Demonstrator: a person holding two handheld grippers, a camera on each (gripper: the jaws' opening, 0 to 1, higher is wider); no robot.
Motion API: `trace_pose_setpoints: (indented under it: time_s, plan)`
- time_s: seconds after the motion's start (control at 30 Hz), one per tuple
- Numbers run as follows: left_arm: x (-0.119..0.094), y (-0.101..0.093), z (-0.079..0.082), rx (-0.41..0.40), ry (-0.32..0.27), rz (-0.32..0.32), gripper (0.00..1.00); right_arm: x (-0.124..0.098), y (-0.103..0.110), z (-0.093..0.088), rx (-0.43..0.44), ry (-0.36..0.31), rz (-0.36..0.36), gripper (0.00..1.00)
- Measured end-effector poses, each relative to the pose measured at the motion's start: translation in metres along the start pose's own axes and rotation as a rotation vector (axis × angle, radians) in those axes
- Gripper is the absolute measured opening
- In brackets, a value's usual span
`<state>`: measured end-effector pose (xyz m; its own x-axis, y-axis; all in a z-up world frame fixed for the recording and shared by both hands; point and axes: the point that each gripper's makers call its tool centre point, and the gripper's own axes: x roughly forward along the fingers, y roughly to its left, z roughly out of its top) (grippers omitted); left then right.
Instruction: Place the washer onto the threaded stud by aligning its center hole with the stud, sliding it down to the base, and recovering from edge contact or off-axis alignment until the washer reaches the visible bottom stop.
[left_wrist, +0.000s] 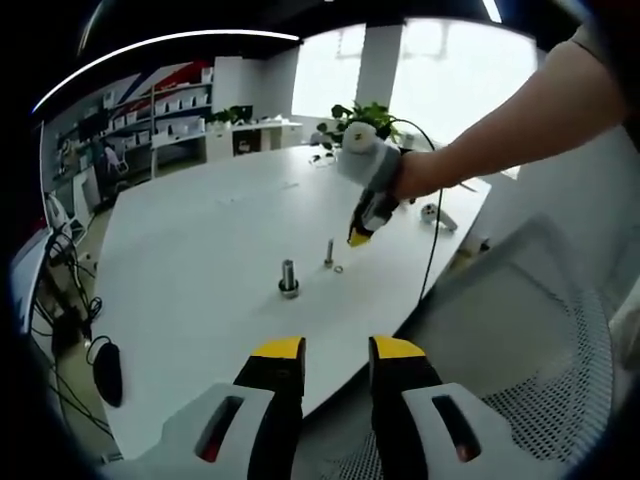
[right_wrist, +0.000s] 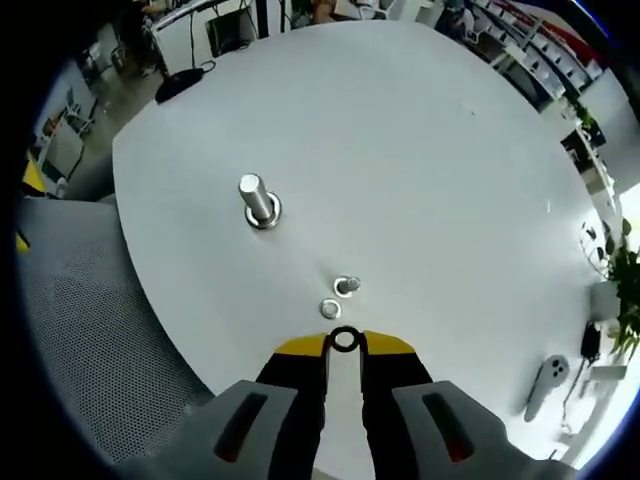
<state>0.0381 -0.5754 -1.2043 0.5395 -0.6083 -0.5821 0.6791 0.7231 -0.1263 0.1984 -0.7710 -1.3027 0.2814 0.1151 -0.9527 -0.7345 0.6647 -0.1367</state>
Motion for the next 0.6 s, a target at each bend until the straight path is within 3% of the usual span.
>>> trace_pose_setpoints:
  time_s: [0.43, 0.6]
  plan:
    - [0.001, 0.004, -0.003, -0.016, 0.014, 0.017, 0.24, -0.01, -0.014, 0.018, 0.001, -0.064, -0.024, 0.14]
    - [0.004, 0.007, -0.01, -0.031, 0.055, 0.029, 0.24, -0.01, -0.014, 0.027, -0.03, -0.087, -0.005, 0.14]
